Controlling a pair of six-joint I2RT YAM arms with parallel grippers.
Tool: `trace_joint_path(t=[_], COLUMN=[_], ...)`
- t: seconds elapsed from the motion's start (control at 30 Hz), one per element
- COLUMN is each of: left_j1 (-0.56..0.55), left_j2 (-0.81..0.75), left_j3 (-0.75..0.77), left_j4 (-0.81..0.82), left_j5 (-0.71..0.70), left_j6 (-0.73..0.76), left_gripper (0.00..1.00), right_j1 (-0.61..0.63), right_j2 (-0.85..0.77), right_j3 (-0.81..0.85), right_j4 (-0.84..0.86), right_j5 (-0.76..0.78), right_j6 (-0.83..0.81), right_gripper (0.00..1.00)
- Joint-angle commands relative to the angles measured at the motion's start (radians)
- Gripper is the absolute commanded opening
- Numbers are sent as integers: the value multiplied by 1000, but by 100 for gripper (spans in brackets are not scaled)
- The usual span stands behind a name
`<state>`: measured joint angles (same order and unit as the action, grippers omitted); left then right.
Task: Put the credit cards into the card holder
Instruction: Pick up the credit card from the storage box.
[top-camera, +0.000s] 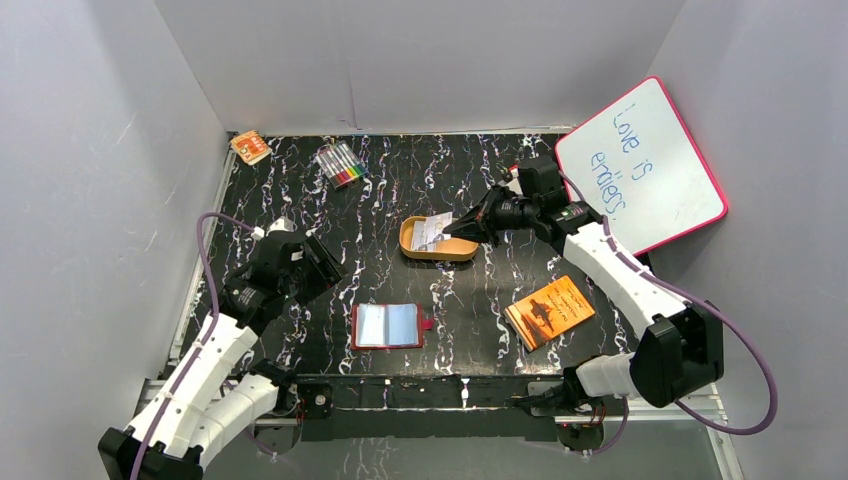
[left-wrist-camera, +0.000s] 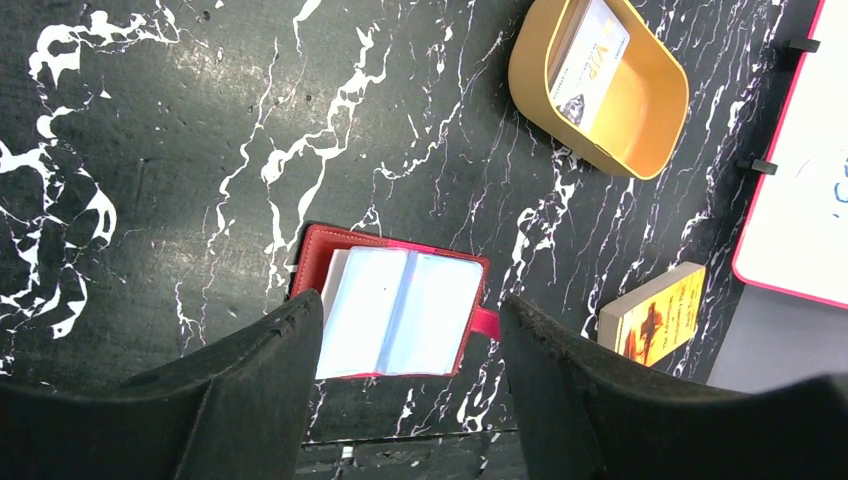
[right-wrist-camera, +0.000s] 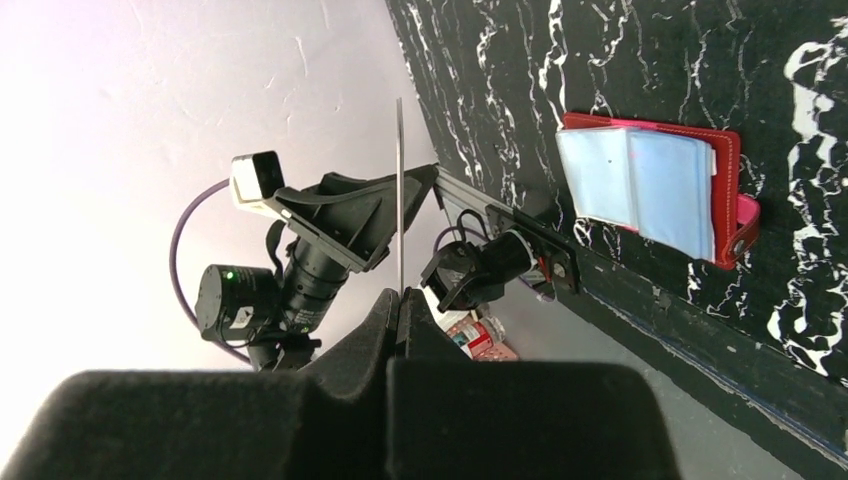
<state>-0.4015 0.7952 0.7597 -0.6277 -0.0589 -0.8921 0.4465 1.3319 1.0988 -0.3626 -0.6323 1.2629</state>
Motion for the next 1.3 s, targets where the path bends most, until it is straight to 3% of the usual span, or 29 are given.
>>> trace_joint_path(t=[0.0, 0.17, 0.37, 0.67, 0.9, 1.27], left_j1=[-3, -2, -2, -2, -2, -15], left_j2=[-28, -41, -63, -50, 25, 156], left_j3=[-10, -4, -2, -62, -98, -55], left_j4=[-19, 23, 192, 676, 1033, 1111], left_j5=[29, 108, 240, 442, 553, 638], left_j6=[-15, -54, -120, -245, -330, -345], left_gripper=[63, 64, 67, 77, 77, 73], right_j1=[1, 1, 2, 3, 3, 14], right_j2=[-42, -74, -109, -124, -122, -111], right_j3=[-15, -116, -175, -143, -155, -168], right_j4=[117, 334, 511, 649, 750, 815], right_j5=[-90, -211, -266, -366, -415, -425], right_j6=[27, 96, 132, -101, -94, -58], right_gripper=[0, 0, 0, 0, 0, 0])
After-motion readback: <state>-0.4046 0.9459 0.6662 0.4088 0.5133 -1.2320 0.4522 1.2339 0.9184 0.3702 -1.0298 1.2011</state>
